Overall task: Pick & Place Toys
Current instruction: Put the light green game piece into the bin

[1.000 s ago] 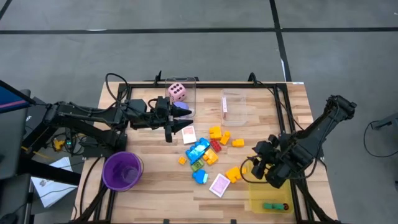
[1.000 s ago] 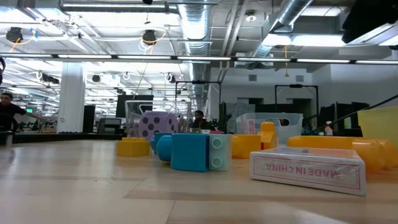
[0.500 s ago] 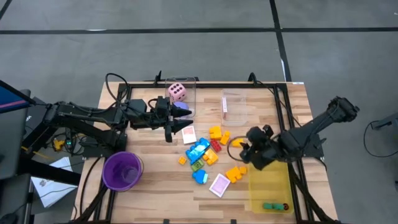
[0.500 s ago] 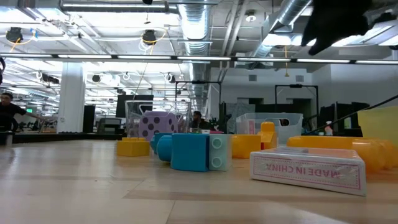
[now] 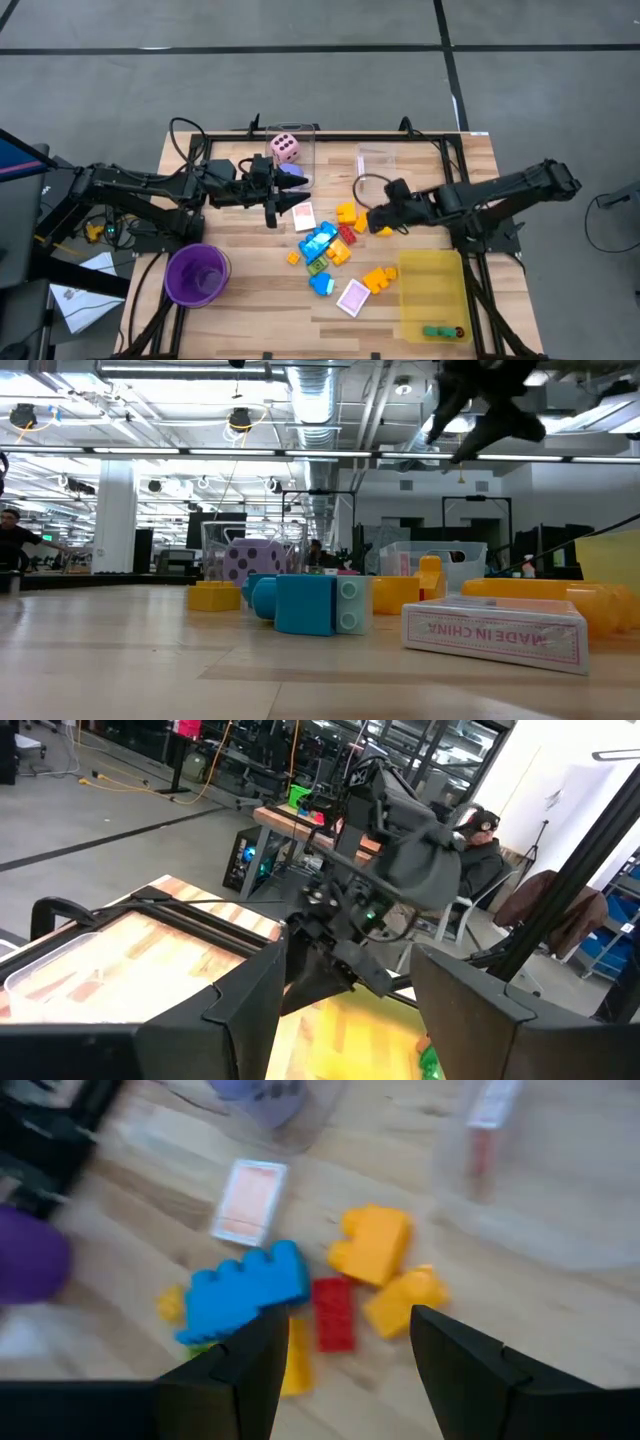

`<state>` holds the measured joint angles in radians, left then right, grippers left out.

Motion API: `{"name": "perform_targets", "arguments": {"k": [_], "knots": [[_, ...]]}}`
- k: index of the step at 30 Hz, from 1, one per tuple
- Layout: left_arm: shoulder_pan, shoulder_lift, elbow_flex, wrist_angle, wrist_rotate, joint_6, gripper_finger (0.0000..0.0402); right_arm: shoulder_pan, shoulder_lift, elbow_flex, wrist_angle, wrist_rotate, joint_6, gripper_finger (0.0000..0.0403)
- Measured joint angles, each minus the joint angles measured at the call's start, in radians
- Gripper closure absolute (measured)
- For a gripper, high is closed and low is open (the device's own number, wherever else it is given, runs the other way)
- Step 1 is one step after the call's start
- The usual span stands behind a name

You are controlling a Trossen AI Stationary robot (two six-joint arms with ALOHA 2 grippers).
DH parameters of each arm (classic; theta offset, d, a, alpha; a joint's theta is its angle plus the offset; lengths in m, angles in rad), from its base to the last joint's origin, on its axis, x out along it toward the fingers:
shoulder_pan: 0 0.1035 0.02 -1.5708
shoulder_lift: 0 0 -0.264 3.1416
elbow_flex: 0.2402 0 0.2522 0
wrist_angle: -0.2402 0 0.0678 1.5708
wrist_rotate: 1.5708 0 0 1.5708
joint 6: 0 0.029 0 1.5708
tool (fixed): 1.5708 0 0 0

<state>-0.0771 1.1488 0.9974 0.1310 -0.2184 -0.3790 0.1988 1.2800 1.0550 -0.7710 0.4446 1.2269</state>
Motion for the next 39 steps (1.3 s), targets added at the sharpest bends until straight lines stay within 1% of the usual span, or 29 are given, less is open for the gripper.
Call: {"name": "perform_targets", "arguments": {"k": [5, 8, 10, 19, 22, 25, 29, 34, 39], "knots": [[0.000, 0.000, 0.000, 0.000, 0.000, 0.000, 0.0189, -0.053, 0.053, 0.001, 0.124, -0.166, -0.059, 0.0200], [0.000, 0.000, 0.000, 0.000, 0.000, 0.000, 0.0189, -0.064, 0.104, 0.000, 0.179, -0.240, -0.093, 0.0200], [0.000, 0.000, 0.000, 0.000, 0.001, 0.000, 0.0189, -0.065, 0.143, 0.001, 0.189, -0.269, -0.107, 0.0200], [0.000, 0.000, 0.000, 0.000, 0.001, 0.000, 0.0189, -0.048, 0.324, 0.065, 0.137, -0.291, -0.125, 0.0200], [0.000, 0.000, 0.000, -0.001, 0.002, 0.000, 0.0189, -0.049, 0.385, 0.123, 0.099, -0.291, -0.169, 0.0200], [0.000, 0.001, 0.000, -0.002, 0.002, 0.000, 0.0189, -0.049, 0.452, 0.192, 0.068, -0.305, -0.247, 0.0199], [0.000, 0.001, -0.001, -0.002, 0.002, -0.003, 0.0189, -0.049, 0.531, 0.293, -0.020, -0.316, -0.310, 0.0186], [0.000, 0.000, -0.001, 0.002, 0.006, -0.021, 0.0189, -0.052, 0.582, 0.365, -0.075, -0.316, -0.352, 0.0158], [-0.004, 0.000, -0.001, -0.002, 0.005, -0.022, 0.0189, -0.071, 0.592, 0.373, -0.118, -0.315, -0.334, 0.0153]]}}
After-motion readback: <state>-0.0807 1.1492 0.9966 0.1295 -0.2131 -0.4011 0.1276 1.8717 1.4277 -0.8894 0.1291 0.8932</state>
